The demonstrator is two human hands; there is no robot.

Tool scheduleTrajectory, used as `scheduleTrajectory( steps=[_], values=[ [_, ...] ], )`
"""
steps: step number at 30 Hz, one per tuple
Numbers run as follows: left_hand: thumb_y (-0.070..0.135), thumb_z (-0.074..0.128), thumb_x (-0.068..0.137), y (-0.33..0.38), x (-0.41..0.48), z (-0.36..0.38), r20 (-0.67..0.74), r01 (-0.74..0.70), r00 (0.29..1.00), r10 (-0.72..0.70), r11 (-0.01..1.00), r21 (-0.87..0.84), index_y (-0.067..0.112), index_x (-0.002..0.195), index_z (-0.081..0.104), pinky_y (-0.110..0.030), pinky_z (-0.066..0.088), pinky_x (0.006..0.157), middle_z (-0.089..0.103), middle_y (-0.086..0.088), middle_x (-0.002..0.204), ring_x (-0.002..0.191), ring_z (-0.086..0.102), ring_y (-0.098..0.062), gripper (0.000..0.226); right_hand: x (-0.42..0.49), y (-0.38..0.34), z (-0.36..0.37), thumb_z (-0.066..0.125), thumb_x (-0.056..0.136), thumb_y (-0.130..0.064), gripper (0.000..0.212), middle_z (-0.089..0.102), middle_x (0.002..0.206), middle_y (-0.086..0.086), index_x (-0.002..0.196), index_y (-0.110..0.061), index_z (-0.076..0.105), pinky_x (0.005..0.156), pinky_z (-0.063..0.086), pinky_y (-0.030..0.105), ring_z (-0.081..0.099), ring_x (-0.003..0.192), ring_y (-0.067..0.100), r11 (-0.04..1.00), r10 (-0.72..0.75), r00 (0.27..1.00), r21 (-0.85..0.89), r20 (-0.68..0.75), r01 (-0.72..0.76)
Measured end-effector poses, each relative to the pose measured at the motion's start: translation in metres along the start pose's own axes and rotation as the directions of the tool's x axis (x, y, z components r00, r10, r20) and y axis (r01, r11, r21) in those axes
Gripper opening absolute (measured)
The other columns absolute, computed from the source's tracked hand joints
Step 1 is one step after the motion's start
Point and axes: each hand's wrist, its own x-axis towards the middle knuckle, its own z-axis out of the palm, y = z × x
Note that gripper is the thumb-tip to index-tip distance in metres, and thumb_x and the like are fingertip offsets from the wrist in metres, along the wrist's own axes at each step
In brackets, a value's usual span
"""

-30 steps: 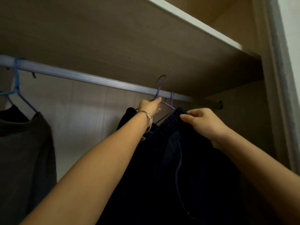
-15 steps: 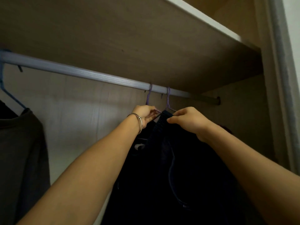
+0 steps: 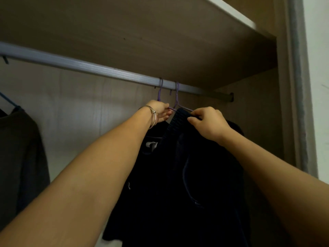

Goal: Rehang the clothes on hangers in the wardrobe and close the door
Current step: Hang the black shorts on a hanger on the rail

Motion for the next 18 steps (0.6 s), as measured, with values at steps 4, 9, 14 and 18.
scheduleTrajectory(
  steps=[4,9,14,18],
  values=[
    [0.017,0.041,0.097,-0.001,0.005,0.013,0.027,0.02,0.999,-0.022,0.998,0.064,0.012,0.065,0.047,-0.014,0.042,0.048,0.056,0.003,0.056,0.043,0.052,-0.001,0.032,0.005,0.013,-0.001,0.049,0.094,-0.027,0.028,0.064,0.116,0.01,0.115,-0.016,0.064,0.094,0.048,0.042,0.056,0.111,0.029,0.999,0.033,0.999,-0.03,-0.032,-0.034],
    [0.016,0.042,0.096,-0.004,0.021,0.034,-0.005,-0.025,1.0,0.025,0.995,0.1,0.012,0.064,0.045,-0.009,0.04,0.034,0.051,0.007,0.027,0.023,0.047,0.003,0.032,0.016,0.031,-0.007,0.05,0.093,-0.029,0.029,0.064,0.117,0.009,0.117,-0.02,0.063,0.094,0.049,0.045,0.057,0.11,0.028,0.997,0.041,0.998,-0.06,-0.044,-0.044],
    [0.01,0.044,0.094,-0.014,0.028,0.037,-0.037,-0.049,0.998,0.052,0.995,0.082,0.012,0.064,0.044,-0.012,0.041,0.04,0.054,0.006,0.036,0.021,0.046,0.003,0.03,0.018,0.04,-0.005,0.047,0.094,-0.031,0.03,0.064,0.115,0.008,0.117,-0.019,0.062,0.09,0.05,0.041,0.057,0.107,0.027,0.99,-0.017,0.999,-0.137,0.028,0.021],
    [0.006,0.041,0.092,-0.014,0.019,0.033,-0.099,-0.088,0.991,0.094,0.994,0.063,0.011,0.063,0.042,-0.008,0.037,0.028,0.052,0.002,0.046,0.02,0.045,0.001,0.03,0.014,0.035,0.001,0.047,0.095,-0.027,0.031,0.067,0.107,0.015,0.106,-0.004,0.065,0.082,0.048,0.035,0.061,0.1,0.029,0.993,-0.093,0.993,-0.064,0.069,0.097]
  ],
)
